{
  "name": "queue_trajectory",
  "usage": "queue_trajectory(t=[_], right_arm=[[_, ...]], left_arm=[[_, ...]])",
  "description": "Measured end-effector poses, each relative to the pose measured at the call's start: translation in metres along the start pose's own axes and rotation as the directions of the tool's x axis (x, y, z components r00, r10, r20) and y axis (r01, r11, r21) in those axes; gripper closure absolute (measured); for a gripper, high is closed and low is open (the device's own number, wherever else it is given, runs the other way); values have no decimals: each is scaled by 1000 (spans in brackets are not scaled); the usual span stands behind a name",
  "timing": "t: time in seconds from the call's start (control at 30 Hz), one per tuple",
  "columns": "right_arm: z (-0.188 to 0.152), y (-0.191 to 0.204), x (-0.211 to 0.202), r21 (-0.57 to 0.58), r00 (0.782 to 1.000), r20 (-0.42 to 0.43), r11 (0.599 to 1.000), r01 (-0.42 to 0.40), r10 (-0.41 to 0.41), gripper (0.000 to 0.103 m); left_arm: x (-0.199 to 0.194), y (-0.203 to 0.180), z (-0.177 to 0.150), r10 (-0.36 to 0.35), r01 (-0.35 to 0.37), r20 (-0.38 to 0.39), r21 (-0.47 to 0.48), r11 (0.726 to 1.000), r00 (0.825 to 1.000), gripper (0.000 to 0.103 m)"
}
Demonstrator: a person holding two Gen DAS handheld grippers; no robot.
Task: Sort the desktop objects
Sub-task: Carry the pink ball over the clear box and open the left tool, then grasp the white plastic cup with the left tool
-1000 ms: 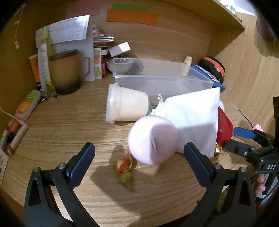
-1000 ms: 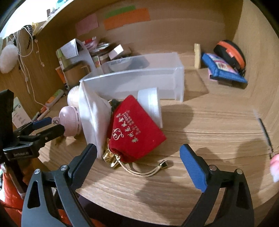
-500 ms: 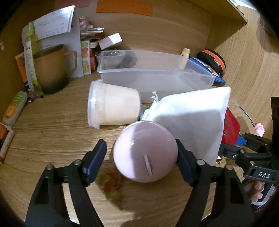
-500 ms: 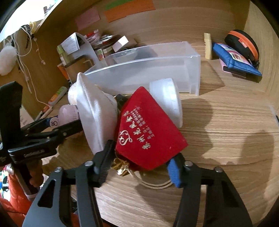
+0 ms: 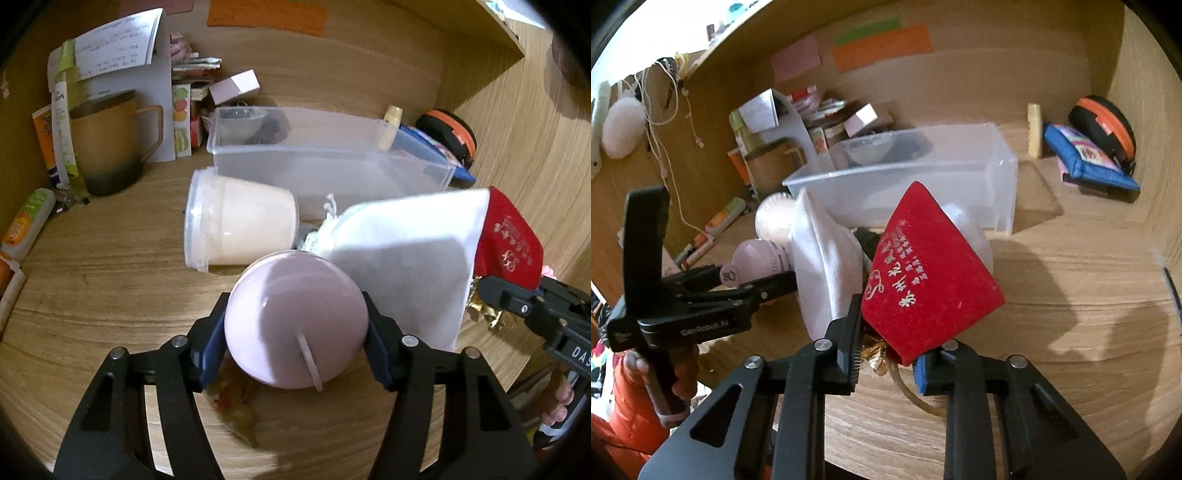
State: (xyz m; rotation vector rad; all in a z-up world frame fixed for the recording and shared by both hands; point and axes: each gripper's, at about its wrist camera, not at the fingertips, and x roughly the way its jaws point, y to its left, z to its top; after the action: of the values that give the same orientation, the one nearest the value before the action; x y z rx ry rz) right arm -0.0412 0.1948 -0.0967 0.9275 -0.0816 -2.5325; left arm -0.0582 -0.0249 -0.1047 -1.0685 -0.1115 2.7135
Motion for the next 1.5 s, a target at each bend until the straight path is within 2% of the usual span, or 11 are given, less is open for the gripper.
queue_trajectory(t=[0.47,0.83,1.07,1.33,1.43,1.5], right_arm=[[22,-7,-39,-5,995,96,999,35,-34,83],[47,-7,-54,-41,989,144,998,47,-40,83],[71,-4,-52,-83,987,161,996,39,-25,83],[100,-2,-41,-124,986,167,992,29,-8,83],[111,-2,-37,-138,985,170,990,33,-9,83],[117,-3,-33,-144,985,170,989,32,-7,83]], left_arm=[[-38,15,21,-5,8,98,-27,1000,995,39],[-68,20,41,34,-35,165,1,999,986,39],[-78,14,61,79,-86,214,24,996,974,39],[-82,6,92,67,-84,256,60,995,964,39],[-82,3,107,80,-106,279,80,991,957,40],[-82,2,119,62,-92,287,91,992,956,40]])
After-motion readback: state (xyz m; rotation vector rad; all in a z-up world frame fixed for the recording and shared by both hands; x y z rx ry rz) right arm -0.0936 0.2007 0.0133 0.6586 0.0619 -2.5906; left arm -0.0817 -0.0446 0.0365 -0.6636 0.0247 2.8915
